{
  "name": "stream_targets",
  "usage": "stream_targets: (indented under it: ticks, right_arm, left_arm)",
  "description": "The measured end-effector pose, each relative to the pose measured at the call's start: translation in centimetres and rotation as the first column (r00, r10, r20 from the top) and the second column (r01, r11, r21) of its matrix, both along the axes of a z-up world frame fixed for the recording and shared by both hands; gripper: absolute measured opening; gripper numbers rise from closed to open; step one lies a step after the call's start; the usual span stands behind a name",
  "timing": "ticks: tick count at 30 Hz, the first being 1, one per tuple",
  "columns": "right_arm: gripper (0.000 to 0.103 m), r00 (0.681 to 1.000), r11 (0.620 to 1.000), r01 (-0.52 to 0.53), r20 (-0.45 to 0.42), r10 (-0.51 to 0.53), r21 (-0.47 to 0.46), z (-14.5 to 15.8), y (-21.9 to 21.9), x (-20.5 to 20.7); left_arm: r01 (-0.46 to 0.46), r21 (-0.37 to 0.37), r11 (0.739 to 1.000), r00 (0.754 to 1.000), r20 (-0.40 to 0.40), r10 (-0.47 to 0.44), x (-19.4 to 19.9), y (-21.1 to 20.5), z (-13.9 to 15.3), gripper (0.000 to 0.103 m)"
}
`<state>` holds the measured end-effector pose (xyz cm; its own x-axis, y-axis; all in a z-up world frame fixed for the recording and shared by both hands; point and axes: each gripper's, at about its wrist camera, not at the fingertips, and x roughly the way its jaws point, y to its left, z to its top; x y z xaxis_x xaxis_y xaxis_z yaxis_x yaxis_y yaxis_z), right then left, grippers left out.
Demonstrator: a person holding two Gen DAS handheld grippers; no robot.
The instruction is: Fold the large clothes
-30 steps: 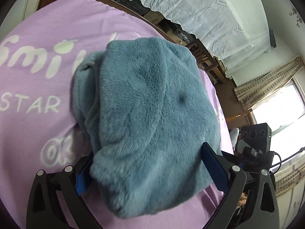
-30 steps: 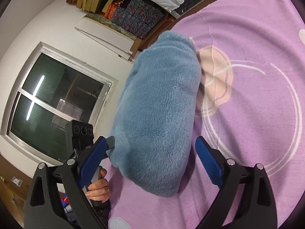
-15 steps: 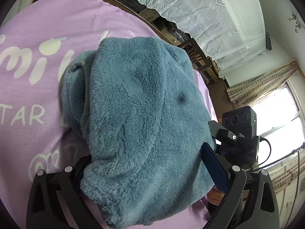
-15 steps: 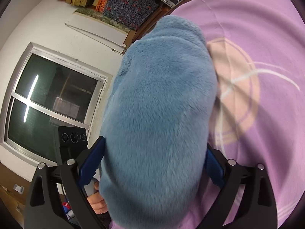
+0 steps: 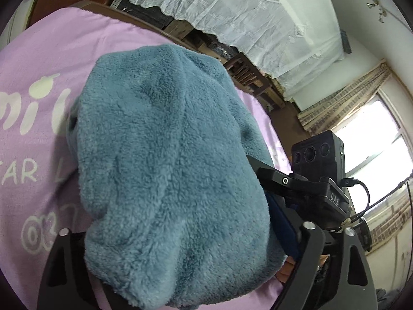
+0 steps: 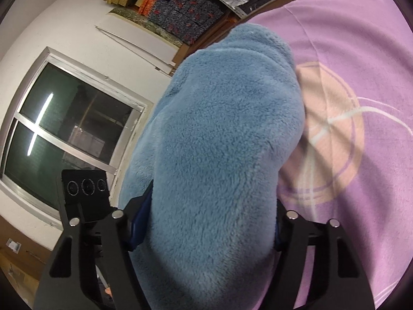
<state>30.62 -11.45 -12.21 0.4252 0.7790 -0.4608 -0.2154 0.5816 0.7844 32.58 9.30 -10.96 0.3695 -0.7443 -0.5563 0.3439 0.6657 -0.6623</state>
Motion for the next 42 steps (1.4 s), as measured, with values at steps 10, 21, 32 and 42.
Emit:
stream_targets:
  ticks: [10,21,32,42]
  right_arm:
    - [0.066,0.995,0.996,0.009,0.101,-0.018,0.085,4.4,-2.5,-3.6]
    - [0.067,0.967,0.991,0.047,0.243,-0.076,0.124,12.5,-6.7,-14.2]
    - [0.068,0.923,0.987,0.13,0.352,-0.156,0.096,18.6,-11.7,-25.2]
    - [0.068,0.898,0.983,0.14,0.404,-0.176,0.117,17.8,-13.5,-33.0]
  left_arm:
    - [0.001,-0.011,1.0,0.987,0.159,0.0,-4.5,-0.7,5.9,0.079]
    - [0.064,0.045,0.997,0.945,0.317,-0.075,-14.2,-5.0,14.7,0.079]
    - [0.138,0.086,0.987,0.885,0.437,-0.162,-24.4,-9.6,20.3,0.079]
    - [0.144,0.116,0.983,0.862,0.473,-0.182,-31.0,-10.5,19.4,0.079]
